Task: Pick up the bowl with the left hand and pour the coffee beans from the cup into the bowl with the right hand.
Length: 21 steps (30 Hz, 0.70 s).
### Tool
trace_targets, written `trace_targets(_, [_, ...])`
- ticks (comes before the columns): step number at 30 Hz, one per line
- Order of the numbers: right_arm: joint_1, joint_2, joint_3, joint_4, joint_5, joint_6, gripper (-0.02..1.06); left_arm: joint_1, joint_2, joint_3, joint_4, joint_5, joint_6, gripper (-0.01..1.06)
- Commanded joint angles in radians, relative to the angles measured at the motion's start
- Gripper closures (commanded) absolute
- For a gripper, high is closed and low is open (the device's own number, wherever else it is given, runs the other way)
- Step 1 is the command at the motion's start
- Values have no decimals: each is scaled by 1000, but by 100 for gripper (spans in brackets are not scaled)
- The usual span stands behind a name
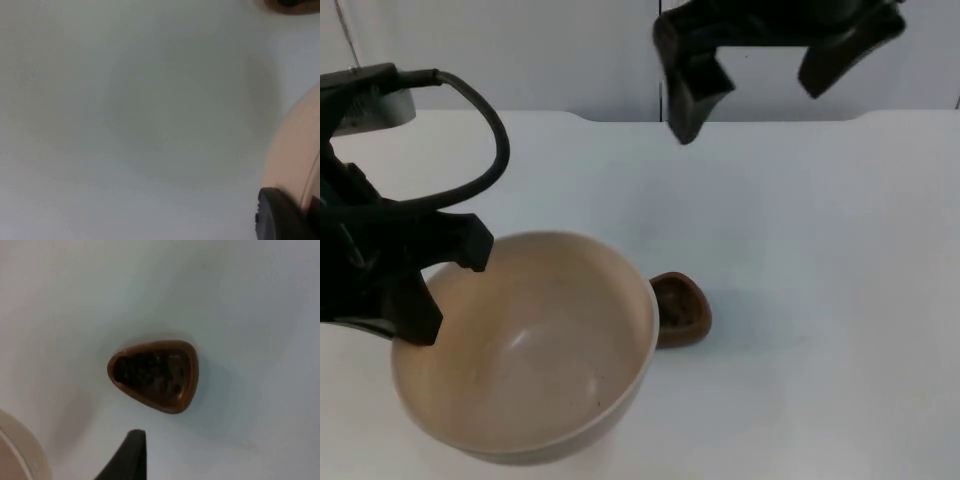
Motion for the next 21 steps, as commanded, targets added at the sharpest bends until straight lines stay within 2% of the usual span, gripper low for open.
trace_targets(1, [6, 45, -46, -10, 24, 31, 0, -6, -7, 3, -13, -9, 0, 105])
trace_targets(9, [2, 119, -80, -10, 18, 42, 0, -6, -7, 3, -15, -9, 0, 105])
trace_targets(16, [-19, 152, -80, -2, 0, 42, 5, -6, -7, 3, -17, -13, 0, 105])
trace_targets(21, [-29, 181, -80, 28, -23, 42, 5, -6, -7, 3, -17, -16, 0, 105])
